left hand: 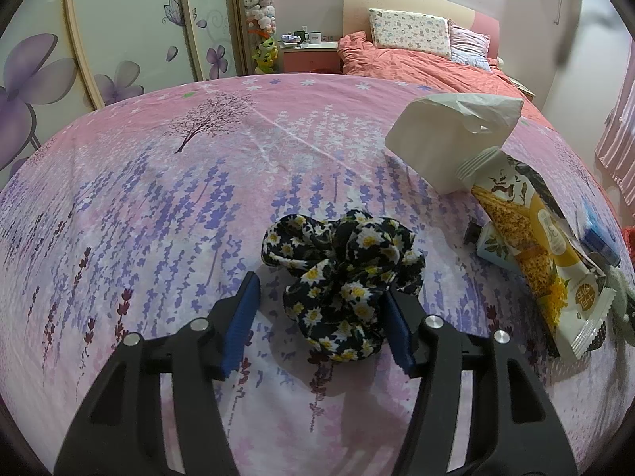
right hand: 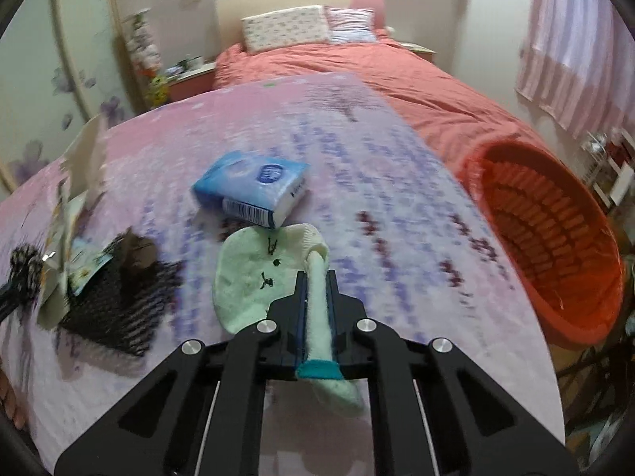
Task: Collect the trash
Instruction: 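Grasp the light green cloth with the right tool while the left tool lifts the scrunchie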
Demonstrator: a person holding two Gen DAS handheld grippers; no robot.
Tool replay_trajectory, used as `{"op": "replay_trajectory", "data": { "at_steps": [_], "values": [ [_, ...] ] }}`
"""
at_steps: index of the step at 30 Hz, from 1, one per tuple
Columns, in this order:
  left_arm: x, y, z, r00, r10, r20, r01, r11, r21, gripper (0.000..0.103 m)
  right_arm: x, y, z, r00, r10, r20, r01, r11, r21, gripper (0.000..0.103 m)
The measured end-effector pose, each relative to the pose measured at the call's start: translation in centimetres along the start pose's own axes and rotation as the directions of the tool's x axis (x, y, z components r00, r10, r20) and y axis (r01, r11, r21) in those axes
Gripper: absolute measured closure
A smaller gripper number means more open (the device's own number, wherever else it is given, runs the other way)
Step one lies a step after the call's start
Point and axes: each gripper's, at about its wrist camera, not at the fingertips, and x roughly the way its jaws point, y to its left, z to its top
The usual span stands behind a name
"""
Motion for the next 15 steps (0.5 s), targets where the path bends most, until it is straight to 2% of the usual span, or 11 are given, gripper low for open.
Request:
{"op": "replay_trajectory", "data": {
  "at_steps": [3,10,11,12,13,15],
  "values": [
    [0.0,0.1,-0.2,1.000,0.000,0.001,0.000,1.000,0.002,0.044,0.1,-0.4,0.1,1.000,0.018,-0.003,-0.018,1.000,0.021,0.094],
    [0.4,1.3,0.2,0.998,-0.062,0.007,0.062,0.998,-0.013,0.043,0.0,-0.2,0.0,1.000,0.013,-0.004,-0.013,1.000,0.016,0.094],
    [0.4,1.3,0.3,0.998,-0.069,0.009,0.069,0.998,-0.009,0.050,0.0,-0.2,0.0,1.000,0.012,-0.004,-0.012,1.000,0.015,0.094],
    [0.3,1.3,0.4,0.996,-0.083,0.013,0.083,0.997,-0.001,0.062,0.0,-0.2,0.0,1.000,0.013,-0.003,-0.013,1.000,0.013,0.094],
    [0.3,1.2,0.4,0.995,-0.098,0.015,0.098,0.995,0.012,0.069,0.0,-0.2,0.0,1.000,0.015,-0.003,-0.015,1.000,0.011,0.094],
    [0.0,1.0,0.5,0.995,-0.099,0.023,0.099,0.995,0.030,0.079,-0.4,-0.2,-0.1,0.999,0.032,-0.003,-0.032,0.999,0.002,0.095]
  ]
}}
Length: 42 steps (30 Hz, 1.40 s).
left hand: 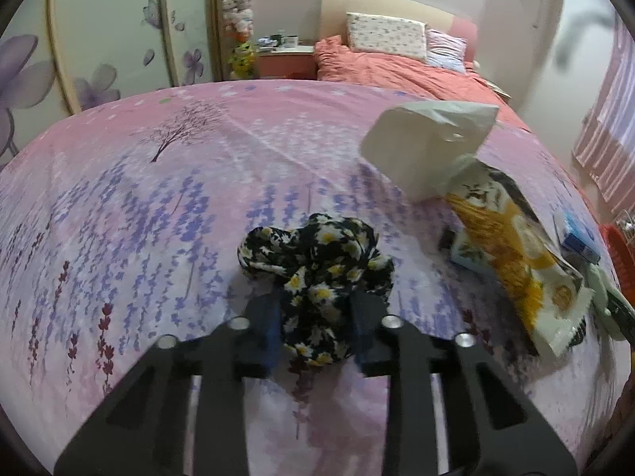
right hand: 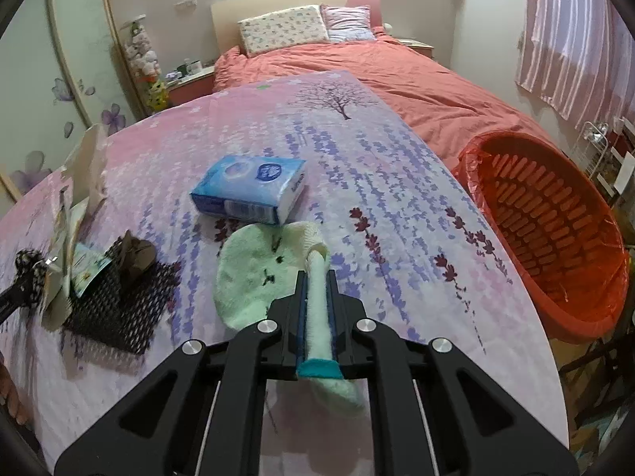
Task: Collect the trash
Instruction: 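Grasp the light green cloth with the right tool while the left tool lifts the scrunchie, then carry the scrunchie with the left tool and cloth with the right tool into the basket, open both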
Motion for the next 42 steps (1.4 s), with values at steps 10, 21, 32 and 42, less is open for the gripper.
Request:
{"op": "replay_trajectory", "data": {
  "at_steps": [10,21,32,42],
  "values": [
    [-3.7,0.0,0.3,0.998,0.023,0.050,-0.024,1.000,0.018,0.084,-3.8,-1.3,0.2,0.993,0.105,0.059,-0.106,0.994,0.006,0.095],
    [-9.7,-4.6,1.1,0.991,-0.049,0.124,0.041,0.997,0.070,0.083,-8.2,-3.8,1.3,0.978,0.115,0.175,-0.121,0.992,0.020,0.095],
    [-13.0,-11.7,1.1,0.976,-0.149,0.158,0.123,0.979,0.162,0.083,-11.5,-7.4,1.4,0.959,0.079,0.271,-0.097,0.994,0.054,0.095],
    [-14.3,-18.6,0.4,0.954,-0.264,0.141,0.225,0.944,0.241,0.083,-12.5,-11.5,1.0,0.946,0.040,0.321,-0.079,0.991,0.109,0.095]
  ]
}}
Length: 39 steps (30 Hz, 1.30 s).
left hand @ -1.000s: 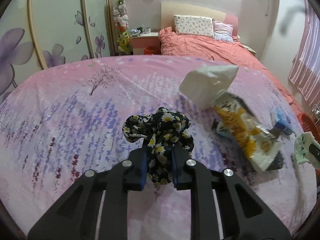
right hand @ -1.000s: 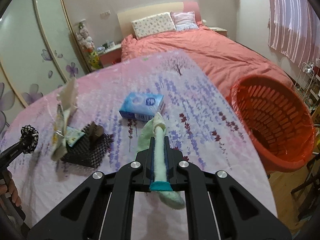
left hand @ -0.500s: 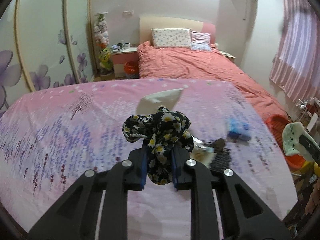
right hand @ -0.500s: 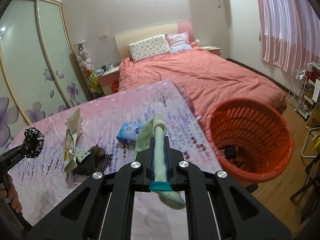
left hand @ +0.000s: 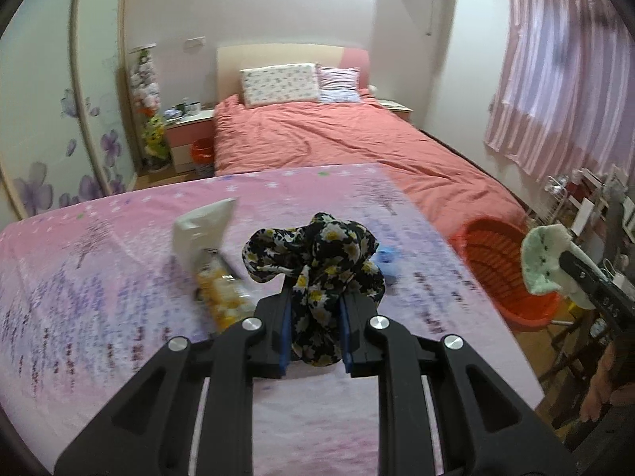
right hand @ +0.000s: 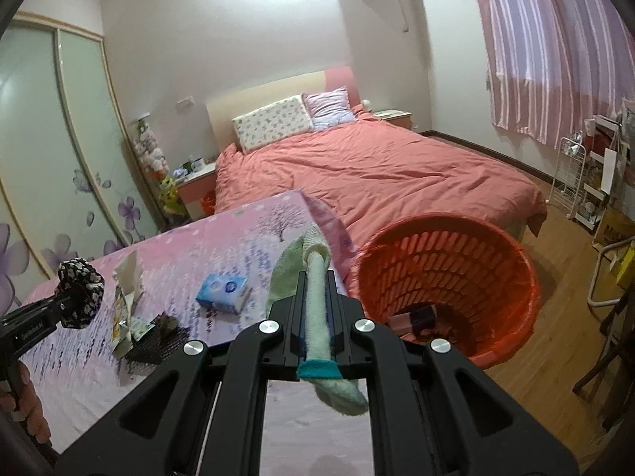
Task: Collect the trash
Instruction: 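Carry the scrunchie with the left tool and cloth with the right tool into the basket, open both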
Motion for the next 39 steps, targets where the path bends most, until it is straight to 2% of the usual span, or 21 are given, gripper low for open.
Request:
{"op": "replay_trajectory", "data": {
  "at_steps": [6,13,24,27,29,31,33,36,39],
  "values": [
    [1.1,-5.1,0.6,0.996,-0.089,0.005,0.089,0.994,0.056,0.083,-0.2,-3.1,0.7,0.999,-0.034,0.034,0.033,0.999,0.043,0.095],
    [3.6,-11.6,1.2,0.980,-0.198,-0.021,0.199,0.973,0.112,0.083,0.8,-6.9,1.2,0.996,-0.069,0.048,0.064,0.992,0.112,0.095],
    [10.3,-21.5,1.8,0.953,-0.286,-0.103,0.301,0.935,0.187,0.081,4.0,-12.7,1.8,0.993,-0.113,0.015,0.108,0.975,0.195,0.095],
    [12.5,-23.7,1.9,0.951,-0.283,-0.126,0.304,0.931,0.203,0.073,5.1,-14.1,1.9,0.994,-0.106,-0.002,0.104,0.968,0.227,0.094],
    [14.2,-24.8,1.9,0.953,-0.270,-0.140,0.294,0.934,0.204,0.069,5.9,-14.7,1.9,0.995,-0.097,-0.014,0.098,0.966,0.240,0.089],
    [15.3,-25.0,1.7,0.954,-0.255,-0.154,0.283,0.938,0.201,0.060,6.6,-15.0,1.8,0.995,-0.093,-0.027,0.097,0.966,0.241,0.069],
    [16.4,-25.0,1.5,0.957,-0.237,-0.169,0.268,0.942,0.201,0.053,6.9,-15.1,1.6,0.994,-0.100,-0.034,0.106,0.967,0.233,0.060],
    [17.0,-23.9,1.1,0.961,-0.214,-0.174,0.247,0.949,0.196,0.046,6.9,-14.7,1.0,0.993,-0.113,-0.047,0.120,0.968,0.219,0.058],
    [17.0,-22.8,1.0,0.964,-0.198,-0.178,0.230,0.956,0.180,0.044,6.9,-14.4,0.4,0.990,-0.123,-0.063,0.134,0.967,0.215,0.057]
  ]
}}
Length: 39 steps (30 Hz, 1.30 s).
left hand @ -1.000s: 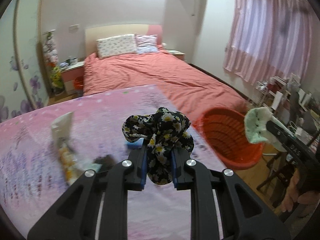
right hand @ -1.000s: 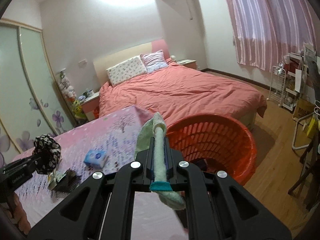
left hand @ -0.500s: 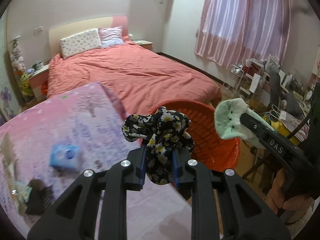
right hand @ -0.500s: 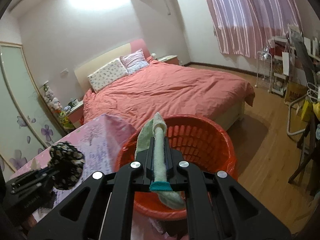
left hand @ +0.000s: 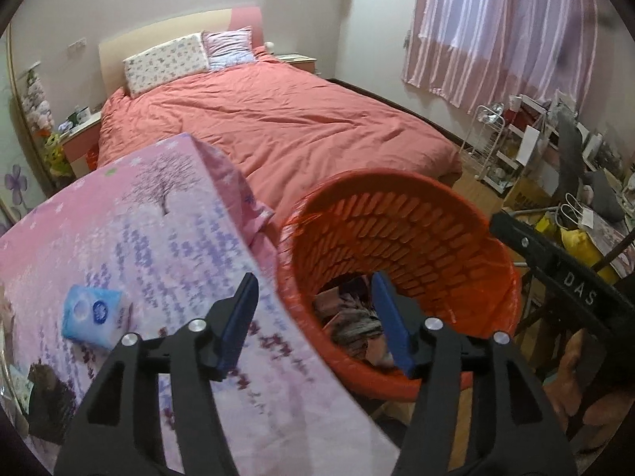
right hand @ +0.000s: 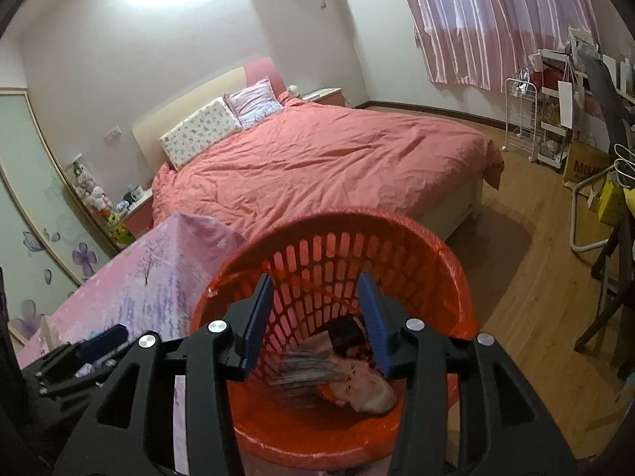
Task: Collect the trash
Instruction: 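Carry the scrunchie with the left tool and cloth with the right tool into the basket, open both, then grasp the yellow snack wrapper with the left tool while the right tool reaches the blue tissue pack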
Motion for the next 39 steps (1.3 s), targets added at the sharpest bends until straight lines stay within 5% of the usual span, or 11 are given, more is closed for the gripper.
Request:
{"op": "replay_trajectory", "data": {
  "at_steps": [8,14,22,29,33,39],
  "values": [
    [-4.4,4.5,-3.1,0.993,0.118,0.023,-0.117,0.993,-0.014,0.038,-0.8,2.4,-1.6,0.999,-0.021,-0.029,0.019,0.997,-0.073,0.057],
    [-9.5,11.6,-6.0,0.970,0.241,0.038,-0.235,0.964,-0.123,0.038,-1.7,6.2,-3.8,0.998,0.012,-0.055,-0.020,0.987,-0.156,0.057],
    [-13.0,23.1,-9.1,0.902,0.430,-0.034,-0.416,0.846,-0.332,0.036,-2.4,11.3,-7.1,0.994,0.049,-0.094,-0.071,0.964,-0.255,0.057],
    [-11.4,27.6,-10.4,0.894,0.430,-0.128,-0.443,0.805,-0.394,0.037,-2.2,14.8,-8.8,0.991,0.056,-0.124,-0.092,0.946,-0.310,0.057],
    [-11.3,28.7,-11.5,0.917,0.374,-0.136,-0.395,0.813,-0.429,0.055,-2.2,15.7,-9.4,0.990,0.052,-0.130,-0.094,0.937,-0.337,0.057],
    [-12.1,29.6,-13.2,0.915,0.379,-0.136,-0.400,0.812,-0.425,0.069,-2.0,16.9,-10.1,0.988,0.055,-0.144,-0.103,0.931,-0.351,0.057]
  ]
}}
